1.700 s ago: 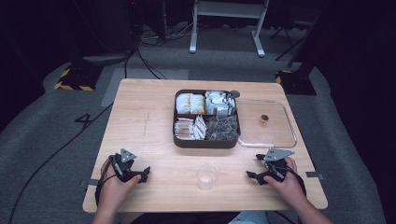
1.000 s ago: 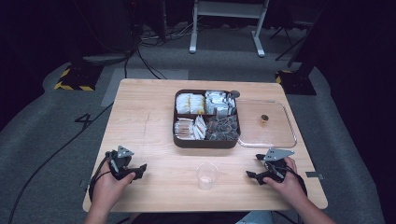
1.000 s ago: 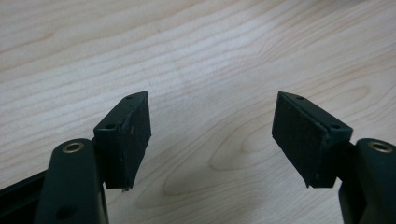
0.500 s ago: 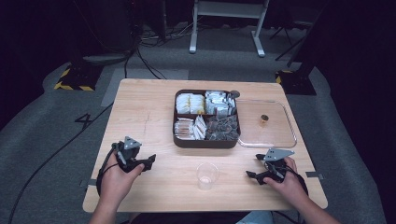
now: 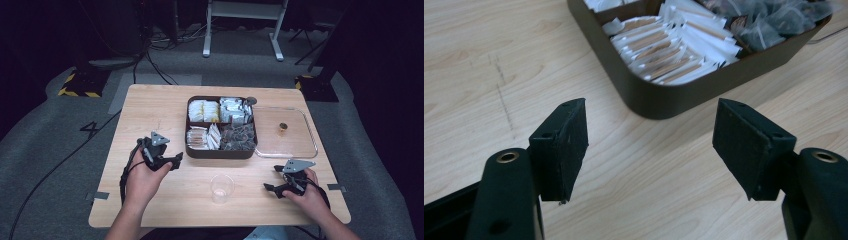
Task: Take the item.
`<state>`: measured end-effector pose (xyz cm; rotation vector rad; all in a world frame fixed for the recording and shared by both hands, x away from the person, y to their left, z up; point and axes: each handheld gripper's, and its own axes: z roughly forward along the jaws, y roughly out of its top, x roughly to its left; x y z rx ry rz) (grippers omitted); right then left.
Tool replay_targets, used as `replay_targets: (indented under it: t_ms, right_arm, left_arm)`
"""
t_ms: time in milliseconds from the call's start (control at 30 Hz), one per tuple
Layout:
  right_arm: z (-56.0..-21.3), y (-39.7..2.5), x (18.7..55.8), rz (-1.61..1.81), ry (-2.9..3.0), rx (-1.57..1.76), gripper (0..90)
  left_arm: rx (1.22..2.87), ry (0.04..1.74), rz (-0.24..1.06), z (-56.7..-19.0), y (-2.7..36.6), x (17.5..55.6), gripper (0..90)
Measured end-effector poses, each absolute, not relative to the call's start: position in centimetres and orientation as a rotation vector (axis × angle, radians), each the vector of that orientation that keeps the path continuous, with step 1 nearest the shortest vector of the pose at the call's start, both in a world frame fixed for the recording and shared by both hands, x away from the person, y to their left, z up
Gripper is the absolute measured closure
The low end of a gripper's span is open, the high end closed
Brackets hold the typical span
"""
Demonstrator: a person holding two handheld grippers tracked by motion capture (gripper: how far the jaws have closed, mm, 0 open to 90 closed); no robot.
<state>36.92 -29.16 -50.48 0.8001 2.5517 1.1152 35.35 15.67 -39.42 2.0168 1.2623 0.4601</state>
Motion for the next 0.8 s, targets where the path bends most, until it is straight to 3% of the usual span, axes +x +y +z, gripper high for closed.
replay_targets:
  t_ms: [800]
  right_arm:
    - [-50.5,-29.1,37.0,1.117,2.551,0.802,14.2]
  left_arm:
    - [1.984,1.159,0.444,-36.8,10.8,42.4,32.3]
